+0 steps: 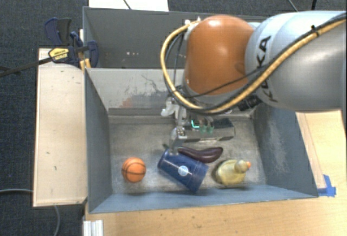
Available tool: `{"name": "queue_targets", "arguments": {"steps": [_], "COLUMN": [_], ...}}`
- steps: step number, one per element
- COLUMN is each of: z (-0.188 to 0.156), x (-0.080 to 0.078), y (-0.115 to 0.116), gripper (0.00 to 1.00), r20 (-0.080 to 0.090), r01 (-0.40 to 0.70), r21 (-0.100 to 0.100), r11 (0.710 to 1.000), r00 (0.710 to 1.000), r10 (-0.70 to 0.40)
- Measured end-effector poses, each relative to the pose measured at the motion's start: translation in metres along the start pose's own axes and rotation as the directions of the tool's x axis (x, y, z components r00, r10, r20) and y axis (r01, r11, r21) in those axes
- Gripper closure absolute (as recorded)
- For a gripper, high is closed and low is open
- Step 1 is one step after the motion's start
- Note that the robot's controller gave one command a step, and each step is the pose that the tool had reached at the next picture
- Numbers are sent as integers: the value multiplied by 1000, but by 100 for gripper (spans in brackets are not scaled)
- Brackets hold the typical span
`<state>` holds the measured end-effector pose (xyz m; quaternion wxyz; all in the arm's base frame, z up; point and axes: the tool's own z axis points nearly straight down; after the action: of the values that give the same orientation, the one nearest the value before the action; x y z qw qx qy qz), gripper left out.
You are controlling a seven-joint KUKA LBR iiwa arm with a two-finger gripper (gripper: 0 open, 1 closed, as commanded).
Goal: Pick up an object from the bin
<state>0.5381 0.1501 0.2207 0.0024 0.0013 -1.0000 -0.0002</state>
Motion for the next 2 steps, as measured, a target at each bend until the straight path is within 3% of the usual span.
{"name": "queue_targets", "arguments": {"steps": [1,2], "z": [-4,49], "x": [-2,38], "y": [-1,-9], "gripper": [0,0], "r20": [7,12], "r01": [-3,26], "r21": [-1,-2], "r11": [1000,1000], "r00": [1000,1000], "r10": [3,-26]}}
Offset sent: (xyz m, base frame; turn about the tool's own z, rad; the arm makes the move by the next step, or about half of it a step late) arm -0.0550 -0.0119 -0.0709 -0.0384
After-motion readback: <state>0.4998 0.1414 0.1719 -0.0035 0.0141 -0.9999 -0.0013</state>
